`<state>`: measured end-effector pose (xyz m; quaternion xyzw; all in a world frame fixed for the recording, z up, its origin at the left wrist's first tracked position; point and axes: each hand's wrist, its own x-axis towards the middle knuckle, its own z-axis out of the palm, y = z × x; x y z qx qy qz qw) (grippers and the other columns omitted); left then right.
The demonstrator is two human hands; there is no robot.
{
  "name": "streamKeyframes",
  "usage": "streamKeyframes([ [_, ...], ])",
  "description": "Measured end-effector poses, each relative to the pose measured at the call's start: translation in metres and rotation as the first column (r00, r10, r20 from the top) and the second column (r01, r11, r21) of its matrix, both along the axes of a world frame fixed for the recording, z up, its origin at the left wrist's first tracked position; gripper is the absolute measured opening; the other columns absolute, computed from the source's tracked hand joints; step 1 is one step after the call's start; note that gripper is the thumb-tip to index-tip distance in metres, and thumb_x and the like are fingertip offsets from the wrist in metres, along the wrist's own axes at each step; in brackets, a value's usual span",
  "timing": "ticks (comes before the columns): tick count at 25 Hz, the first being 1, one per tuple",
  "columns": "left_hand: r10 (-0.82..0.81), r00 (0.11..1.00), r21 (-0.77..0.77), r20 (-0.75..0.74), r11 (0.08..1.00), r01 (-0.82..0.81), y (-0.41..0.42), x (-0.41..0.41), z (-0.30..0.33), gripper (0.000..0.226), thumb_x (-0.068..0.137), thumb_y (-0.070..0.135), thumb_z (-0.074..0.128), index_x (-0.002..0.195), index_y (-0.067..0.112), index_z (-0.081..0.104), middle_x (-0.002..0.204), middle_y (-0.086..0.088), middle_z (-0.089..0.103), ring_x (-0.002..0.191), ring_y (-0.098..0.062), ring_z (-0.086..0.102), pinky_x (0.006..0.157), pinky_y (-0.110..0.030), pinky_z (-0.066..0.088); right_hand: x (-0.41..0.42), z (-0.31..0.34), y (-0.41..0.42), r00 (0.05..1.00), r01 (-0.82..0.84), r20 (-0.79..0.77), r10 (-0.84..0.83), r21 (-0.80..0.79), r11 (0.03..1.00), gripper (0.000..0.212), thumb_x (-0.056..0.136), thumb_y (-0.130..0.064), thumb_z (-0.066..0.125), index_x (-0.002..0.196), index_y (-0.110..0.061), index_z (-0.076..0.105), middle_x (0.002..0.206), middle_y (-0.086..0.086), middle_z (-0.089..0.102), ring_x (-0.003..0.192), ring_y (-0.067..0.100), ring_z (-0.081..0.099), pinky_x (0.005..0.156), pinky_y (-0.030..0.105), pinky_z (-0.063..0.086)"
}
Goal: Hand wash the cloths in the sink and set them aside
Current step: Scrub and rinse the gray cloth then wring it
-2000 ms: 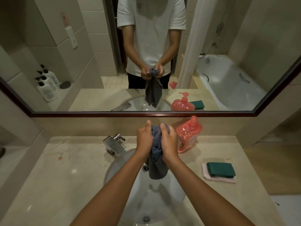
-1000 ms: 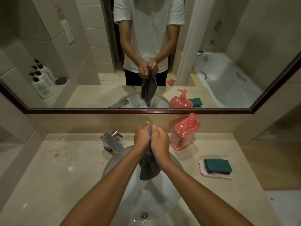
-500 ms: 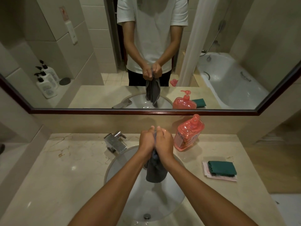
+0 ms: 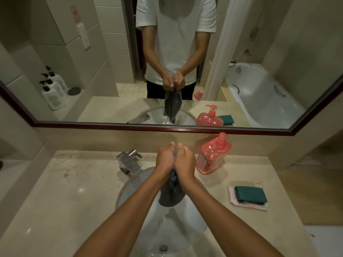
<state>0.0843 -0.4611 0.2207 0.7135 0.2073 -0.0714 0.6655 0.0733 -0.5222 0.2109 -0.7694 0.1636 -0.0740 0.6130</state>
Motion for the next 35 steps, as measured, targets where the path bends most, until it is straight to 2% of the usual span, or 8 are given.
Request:
streamKeyframes([
  [8,-0.095,0.986,-0.183,0.135,0.976,0.119,0.017,-0.007,0.004,0.048,0.106,0.037,0.046,0.071,0.015,0.070,0.069,-0.005,0.073,0.068,-0.017,0.073,0.060,-0.024,0.054,0.018,-0.003,-0.024,0.956,-0.178,-0.160,0.245,0.345,0.922,0.024,0.101,-0.025,0.054,0.088,-0.012,0.070,0.089,0.012,0.073,0.094,0.031,0.072,0.090,0.044,0.058],
  [13,-0.125,0.969,0.094,0.212,0.990,0.107,0.034,0.008,0.006,0.050,0.103,0.049,0.046,0.064,0.017,0.050,0.056,0.001,0.050,0.053,-0.016,0.050,0.055,-0.027,0.044,0.004,0.011,-0.051,0.873,-0.267,-0.166,0.458,0.622,0.736,0.038,0.098,-0.039,0.053,0.089,-0.010,0.076,0.093,0.015,0.070,0.089,0.027,0.069,0.093,0.040,0.052],
  [16,-0.158,0.952,0.149,0.263,0.981,0.121,0.031,0.013,0.010,0.051,0.102,0.048,0.050,0.064,0.014,0.051,0.061,-0.008,0.050,0.058,-0.018,0.048,0.060,-0.032,0.041,-0.003,0.027,-0.037,0.786,-0.406,-0.221,0.578,0.520,0.752,0.052,0.099,-0.054,0.049,0.111,-0.009,0.072,0.108,0.014,0.074,0.104,0.026,0.070,0.102,0.039,0.050],
  [19,-0.084,0.960,0.096,0.267,0.994,0.061,0.029,0.016,0.015,0.051,0.100,0.045,0.055,0.058,0.016,0.055,0.059,-0.008,0.055,0.060,-0.016,0.050,0.064,-0.036,0.043,-0.006,0.040,-0.035,0.821,-0.377,-0.167,0.546,0.559,0.738,0.046,0.103,-0.043,0.049,0.121,-0.004,0.068,0.117,0.020,0.071,0.111,0.029,0.069,0.102,0.040,0.051],
  [22,-0.121,0.966,-0.010,0.229,0.992,0.126,0.033,0.011,0.010,0.058,0.102,0.048,0.050,0.084,-0.003,0.071,0.083,-0.020,0.073,0.077,-0.025,0.069,0.080,-0.043,0.055,-0.006,0.054,-0.039,0.861,-0.364,-0.060,0.505,0.623,0.693,0.044,0.105,-0.032,0.047,0.122,0.006,0.063,0.112,0.024,0.070,0.106,0.031,0.070,0.095,0.039,0.055],
  [26,-0.182,0.981,-0.278,0.065,0.941,0.193,0.028,-0.013,-0.005,0.062,0.101,0.062,0.035,0.100,0.014,0.073,0.093,-0.003,0.078,0.089,-0.017,0.074,0.076,-0.034,0.060,-0.005,0.059,-0.032,0.926,-0.266,-0.040,0.376,0.639,0.722,0.035,0.106,-0.029,0.047,0.092,-0.004,0.068,0.080,0.008,0.071,0.074,0.016,0.071,0.072,0.031,0.058],
  [30,-0.221,0.975,-0.366,-0.021,0.910,0.198,0.019,-0.033,-0.027,0.072,0.103,0.059,0.023,0.120,0.007,0.070,0.112,-0.014,0.073,0.107,-0.023,0.068,0.071,-0.024,0.055,0.006,0.071,-0.037,0.970,-0.142,0.021,0.242,0.859,0.492,0.037,0.105,-0.023,0.049,0.082,-0.008,0.074,0.070,0.002,0.069,0.066,0.009,0.071,0.068,0.023,0.060],
  [35,-0.273,0.962,-0.287,-0.008,0.922,0.259,0.017,-0.037,-0.038,0.035,0.106,0.044,0.036,0.113,0.023,0.064,0.107,0.000,0.068,0.090,-0.005,0.066,0.067,-0.021,0.054,0.016,0.068,-0.050,0.995,-0.091,0.036,0.095,0.725,0.682,0.013,0.102,-0.024,0.056,0.103,-0.013,0.064,0.084,0.008,0.067,0.076,0.015,0.070,0.076,0.030,0.059],
])
